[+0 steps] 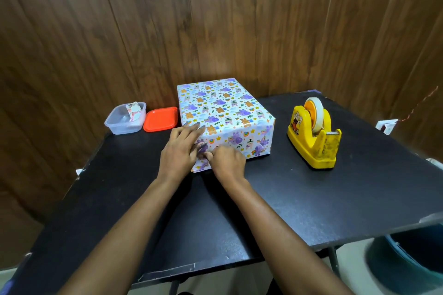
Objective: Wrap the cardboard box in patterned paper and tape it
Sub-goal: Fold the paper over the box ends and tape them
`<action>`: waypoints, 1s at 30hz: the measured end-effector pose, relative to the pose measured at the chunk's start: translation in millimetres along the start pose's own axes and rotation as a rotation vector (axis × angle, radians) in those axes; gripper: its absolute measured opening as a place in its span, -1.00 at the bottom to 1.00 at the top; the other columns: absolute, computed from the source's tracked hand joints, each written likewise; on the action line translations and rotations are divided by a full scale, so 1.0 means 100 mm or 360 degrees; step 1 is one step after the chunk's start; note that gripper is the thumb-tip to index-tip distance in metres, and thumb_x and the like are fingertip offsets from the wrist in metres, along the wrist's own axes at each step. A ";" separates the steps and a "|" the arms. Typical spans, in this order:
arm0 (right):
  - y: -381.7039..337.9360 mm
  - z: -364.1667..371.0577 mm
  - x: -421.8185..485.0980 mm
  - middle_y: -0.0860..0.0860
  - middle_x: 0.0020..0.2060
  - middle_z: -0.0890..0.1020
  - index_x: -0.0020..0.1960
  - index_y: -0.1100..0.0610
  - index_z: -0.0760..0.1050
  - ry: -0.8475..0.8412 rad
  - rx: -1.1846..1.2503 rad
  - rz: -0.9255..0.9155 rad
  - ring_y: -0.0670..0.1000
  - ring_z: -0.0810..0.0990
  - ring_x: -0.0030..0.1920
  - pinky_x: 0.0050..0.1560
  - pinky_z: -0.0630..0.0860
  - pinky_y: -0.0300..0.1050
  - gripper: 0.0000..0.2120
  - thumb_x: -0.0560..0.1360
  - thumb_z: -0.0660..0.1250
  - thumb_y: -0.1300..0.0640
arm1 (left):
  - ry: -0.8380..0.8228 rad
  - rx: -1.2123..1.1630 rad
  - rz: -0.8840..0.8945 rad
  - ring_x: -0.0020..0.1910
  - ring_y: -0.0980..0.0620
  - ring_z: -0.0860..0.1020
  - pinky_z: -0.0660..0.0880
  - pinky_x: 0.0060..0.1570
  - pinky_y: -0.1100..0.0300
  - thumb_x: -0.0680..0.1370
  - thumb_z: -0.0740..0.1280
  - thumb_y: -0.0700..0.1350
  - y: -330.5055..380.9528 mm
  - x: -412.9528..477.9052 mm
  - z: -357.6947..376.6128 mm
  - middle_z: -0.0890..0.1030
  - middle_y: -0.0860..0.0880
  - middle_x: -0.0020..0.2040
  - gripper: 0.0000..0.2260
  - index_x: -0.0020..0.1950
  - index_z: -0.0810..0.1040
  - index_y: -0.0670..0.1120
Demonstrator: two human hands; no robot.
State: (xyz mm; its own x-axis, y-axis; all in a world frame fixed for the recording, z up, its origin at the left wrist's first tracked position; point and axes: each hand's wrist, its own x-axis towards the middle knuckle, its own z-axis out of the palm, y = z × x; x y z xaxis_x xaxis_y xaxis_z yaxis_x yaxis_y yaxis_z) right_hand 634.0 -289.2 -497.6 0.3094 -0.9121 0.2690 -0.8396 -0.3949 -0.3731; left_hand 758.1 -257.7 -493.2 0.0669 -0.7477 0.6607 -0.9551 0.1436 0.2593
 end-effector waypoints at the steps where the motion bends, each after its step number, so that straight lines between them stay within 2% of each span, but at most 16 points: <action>1: 0.00 0.00 0.01 0.12 0.01 0.62 0.05 0.20 0.57 0.0001 -0.0022 -0.0011 0.11 0.59 0.05 -0.08 0.43 -0.11 -0.61 0.58 0.18 -0.11 | 0.0000 -0.0005 -0.0008 0.16 0.12 0.33 0.49 -0.27 0.17 0.46 0.37 -0.25 0.00 -0.01 -0.01 0.52 0.11 0.26 -0.58 0.30 0.51 0.00; 4: 0.02 -0.02 0.01 0.12 -0.04 0.63 0.00 0.20 0.59 -0.0080 0.0007 -0.0028 0.11 0.59 0.01 -0.10 0.43 -0.11 -0.57 0.55 0.20 -0.16 | -0.0024 0.0032 -0.0008 0.16 0.12 0.34 0.53 -0.26 0.12 0.47 0.38 -0.23 0.00 0.00 -0.03 0.52 0.12 0.25 -0.59 0.30 0.51 0.02; 7: 0.17 -0.13 -0.01 0.10 -0.33 0.63 -0.29 0.16 0.56 -0.0180 0.0370 -0.0003 0.05 0.59 -0.21 -0.14 0.45 -0.11 -0.53 0.50 0.24 -0.22 | -0.0073 -0.0020 -0.0047 0.22 0.14 0.32 0.50 -0.11 0.13 0.53 0.33 -0.17 -0.01 0.01 -0.05 0.49 0.14 0.28 -0.64 0.31 0.49 0.04; 9: 0.31 -0.33 -0.05 0.03 -0.50 0.48 -0.48 0.10 0.34 0.0039 0.0621 0.0043 -0.01 0.44 -0.41 -0.30 0.37 -0.13 -0.49 0.53 0.23 -0.17 | -0.0118 -0.0216 -0.0099 0.30 0.13 0.30 0.37 0.10 0.21 0.58 0.27 -0.11 0.01 0.00 -0.07 0.45 0.11 0.32 -0.68 0.34 0.47 0.03; 10: 0.40 -0.44 -0.04 0.00 -0.52 0.42 -0.49 0.10 0.25 0.0277 0.0714 0.0128 -0.04 0.36 -0.45 -0.38 0.28 -0.16 -0.48 0.54 0.23 -0.15 | -0.0110 -0.0362 -0.0169 0.34 0.12 0.28 0.29 0.19 0.24 0.59 0.25 -0.09 0.02 0.01 -0.08 0.42 0.08 0.35 -0.68 0.35 0.45 0.01; 12: 0.53 -0.66 0.02 -0.01 -0.41 0.45 -0.40 0.06 0.28 0.0771 0.0845 0.0289 -0.05 0.35 -0.35 -0.38 0.17 -0.15 -0.57 0.52 0.28 -0.13 | 0.0024 -0.0669 -0.0484 0.41 0.09 0.20 0.16 0.33 0.25 0.61 0.21 -0.07 0.05 0.05 -0.10 0.30 0.03 0.43 -0.64 0.42 0.37 -0.02; 13: 0.62 -0.71 0.10 0.01 -0.28 0.51 -0.30 0.08 0.37 0.0886 0.0859 0.0335 -0.05 0.39 -0.24 -0.32 0.21 -0.17 -0.66 0.50 0.31 -0.13 | 0.0084 -0.0818 -0.0725 0.44 0.08 0.16 0.13 0.38 0.21 0.62 0.19 -0.04 0.08 0.09 -0.12 0.23 0.02 0.46 -0.61 0.45 0.31 -0.04; 14: 0.69 -0.73 0.20 0.03 -0.14 0.54 -0.15 0.13 0.45 0.0849 0.0858 0.0400 -0.03 0.42 -0.11 -0.22 0.27 -0.19 -0.70 0.49 0.33 -0.12 | 0.0109 -0.0962 -0.0975 0.45 0.07 0.17 0.16 0.40 0.16 0.62 0.16 0.00 0.09 0.12 -0.14 0.20 0.01 0.48 -0.58 0.48 0.26 -0.05; 15: 0.75 -0.73 0.31 0.04 -0.02 0.55 -0.01 0.17 0.48 0.0708 0.0928 0.0477 0.01 0.45 0.01 -0.08 0.35 -0.18 -0.65 0.47 0.35 -0.13 | 0.0105 -0.1126 -0.1179 0.42 0.05 0.26 0.26 0.35 0.16 0.63 0.14 0.03 0.12 0.15 -0.16 0.24 0.00 0.46 -0.57 0.48 0.25 -0.06; 16: 0.81 -0.72 0.40 0.06 0.07 0.56 0.06 0.19 0.48 0.0489 0.1120 0.0580 0.05 0.49 0.09 0.04 0.43 -0.11 -0.60 0.47 0.36 -0.13 | 0.0084 -0.1330 -0.1317 0.30 0.07 0.40 0.39 0.20 0.23 0.63 0.12 0.04 0.16 0.15 -0.16 0.36 0.00 0.39 -0.59 0.45 0.29 -0.08; 17: 0.86 -0.72 0.47 0.10 0.08 0.59 0.04 0.19 0.48 0.0255 0.1398 0.0662 0.09 0.56 0.07 0.07 0.50 -0.02 -0.63 0.47 0.36 -0.12 | 0.0066 -0.1566 -0.1401 0.11 0.13 0.54 0.48 -0.03 0.32 0.64 0.11 0.03 0.22 0.16 -0.18 0.48 -0.01 0.26 -0.65 0.37 0.38 -0.09; 19: 0.92 -0.74 0.50 0.13 -0.02 0.64 -0.03 0.18 0.50 -0.0057 0.1787 0.0718 0.10 0.64 -0.08 -0.10 0.58 -0.01 -0.76 0.51 0.34 -0.02 | 0.0074 -0.1887 -0.1483 -0.27 0.19 0.63 0.49 -0.41 0.40 0.64 0.11 -0.02 0.37 0.14 -0.20 0.62 -0.02 -0.02 -0.73 0.19 0.50 -0.12; 20: 0.94 -0.76 0.49 0.13 -0.05 0.65 -0.01 0.19 0.50 -0.0091 0.1774 0.0714 0.10 0.64 -0.13 -0.16 0.58 -0.05 -0.78 0.52 0.34 0.02 | 0.0081 -0.1944 -0.1509 -0.36 0.19 0.63 0.47 -0.48 0.39 0.64 0.13 -0.03 0.41 0.13 -0.19 0.63 -0.02 -0.11 -0.74 0.14 0.53 -0.13; 24: 1.10 -0.80 0.48 0.16 -0.03 0.65 0.08 0.27 0.47 0.0005 0.1670 0.0792 0.15 0.66 -0.10 -0.07 0.61 0.05 -0.72 0.52 0.33 0.06 | 0.0045 -0.2027 -0.1565 -0.41 0.15 0.63 0.47 -0.52 0.35 0.61 0.18 -0.07 0.56 0.17 -0.16 0.65 -0.05 -0.19 -0.76 0.05 0.58 -0.15; 27: 1.22 -0.84 0.46 0.17 -0.05 0.65 0.12 0.29 0.47 -0.0009 0.1705 0.0842 0.11 0.65 -0.18 -0.26 0.56 -0.09 -0.70 0.53 0.33 0.08 | -0.0001 -0.2014 -0.1562 -0.40 0.11 0.64 0.46 -0.54 0.34 0.60 0.19 -0.08 0.63 0.18 -0.13 0.67 -0.03 -0.27 -0.78 0.00 0.60 -0.13; 30: 1.21 -0.84 0.44 0.16 -0.06 0.65 0.11 0.26 0.47 -0.0027 0.1713 0.0839 0.11 0.64 -0.17 -0.30 0.52 -0.13 -0.73 0.53 0.33 0.08 | -0.0007 -0.1988 -0.1572 -0.40 0.09 0.64 0.46 -0.55 0.33 0.60 0.19 -0.09 0.66 0.18 -0.15 0.68 -0.04 -0.26 -0.78 -0.02 0.61 -0.13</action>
State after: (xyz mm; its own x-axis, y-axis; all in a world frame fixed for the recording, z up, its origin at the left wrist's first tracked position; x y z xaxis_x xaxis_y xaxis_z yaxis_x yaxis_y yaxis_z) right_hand 508.3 -368.1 -456.3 0.0522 -0.9875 -0.1489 -0.0628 0.1456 -0.9874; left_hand 700.8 -251.8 -454.2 0.4864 -0.8666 -0.1113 0.2882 0.0388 0.9568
